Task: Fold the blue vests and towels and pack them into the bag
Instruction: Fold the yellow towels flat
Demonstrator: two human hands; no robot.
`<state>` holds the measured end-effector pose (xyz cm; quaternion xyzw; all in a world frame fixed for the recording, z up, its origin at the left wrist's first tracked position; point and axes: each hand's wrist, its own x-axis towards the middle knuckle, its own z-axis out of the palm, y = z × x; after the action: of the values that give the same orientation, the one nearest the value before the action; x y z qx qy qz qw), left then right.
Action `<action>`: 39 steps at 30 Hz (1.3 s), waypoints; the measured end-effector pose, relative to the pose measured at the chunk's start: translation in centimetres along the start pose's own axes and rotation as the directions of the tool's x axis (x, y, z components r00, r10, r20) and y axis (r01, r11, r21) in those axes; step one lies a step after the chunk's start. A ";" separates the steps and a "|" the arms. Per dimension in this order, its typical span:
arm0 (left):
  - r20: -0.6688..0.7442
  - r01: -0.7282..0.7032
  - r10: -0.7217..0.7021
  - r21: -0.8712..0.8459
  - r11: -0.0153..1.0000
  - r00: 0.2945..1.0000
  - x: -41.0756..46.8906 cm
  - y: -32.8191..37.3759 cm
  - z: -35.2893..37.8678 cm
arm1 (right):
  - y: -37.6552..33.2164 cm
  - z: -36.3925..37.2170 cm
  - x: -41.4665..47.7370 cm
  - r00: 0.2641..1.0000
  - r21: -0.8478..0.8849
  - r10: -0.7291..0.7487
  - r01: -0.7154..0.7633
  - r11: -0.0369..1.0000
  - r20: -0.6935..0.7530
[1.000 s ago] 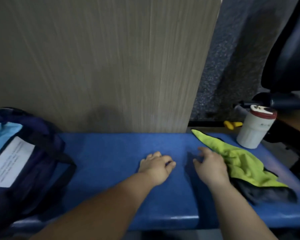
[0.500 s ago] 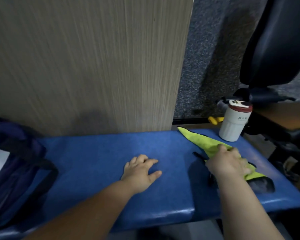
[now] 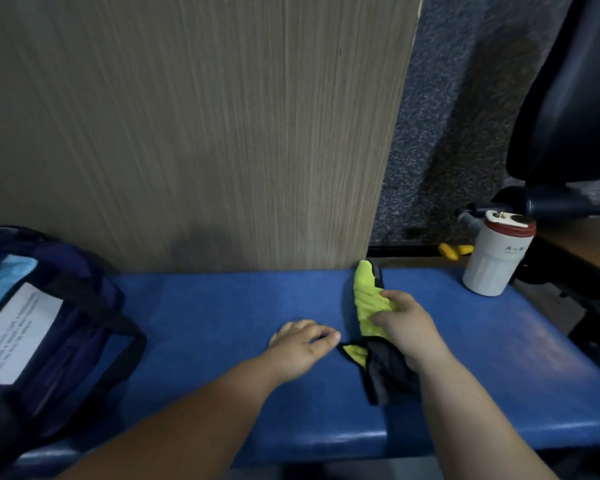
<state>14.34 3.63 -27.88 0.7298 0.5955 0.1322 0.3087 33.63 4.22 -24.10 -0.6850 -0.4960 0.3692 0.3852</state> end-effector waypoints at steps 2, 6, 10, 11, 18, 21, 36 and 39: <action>-0.004 -0.007 0.006 -0.058 0.998 1.000 -0.3 0.1 -0.1 | -0.4 1.0 0.2 0.994 0.361 0.062 -0.089 0.928 0.086; 0.014 0.015 -0.012 -0.273 0.962 1.000 -1.2 0.0 -0.2 | -1.6 2.0 -0.1 0.940 0.798 0.082 -0.325 0.508 0.331; 0.067 -0.010 0.053 -0.520 0.854 0.996 -1.8 -0.1 -0.4 | -2.2 2.7 -0.7 0.881 0.850 0.018 -0.460 0.255 0.472; 0.069 -0.008 0.060 -0.586 0.810 0.996 -1.9 -0.1 -0.7 | -2.4 2.8 -0.9 0.885 0.865 -0.014 -0.452 0.218 0.466; -0.134 -0.059 -0.040 -0.658 0.751 0.990 -2.3 -1.7 -4.7 | -1.6 2.2 -0.2 0.910 0.895 0.054 -0.415 0.162 0.411; -0.254 -0.036 -0.197 -0.692 0.721 0.947 -2.0 -2.3 -6.5 | -0.4 2.2 1.0 0.954 0.725 0.214 -0.298 0.621 0.209; -0.484 -0.008 0.053 0.095 0.995 0.874 -4.8 -1.1 -6.8 | -0.6 5.7 -2.1 0.894 -0.327 -0.410 0.449 0.832 0.184; -0.134 0.081 -0.049 0.245 0.966 0.990 -6.4 -1.1 -5.4 | -0.6 5.6 -1.8 0.921 -0.508 -0.323 0.389 0.769 0.216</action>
<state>8.78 -0.79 -23.24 0.7331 0.6494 0.0918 0.1800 27.99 3.50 -25.78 -0.6362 -0.7220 0.1736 0.2094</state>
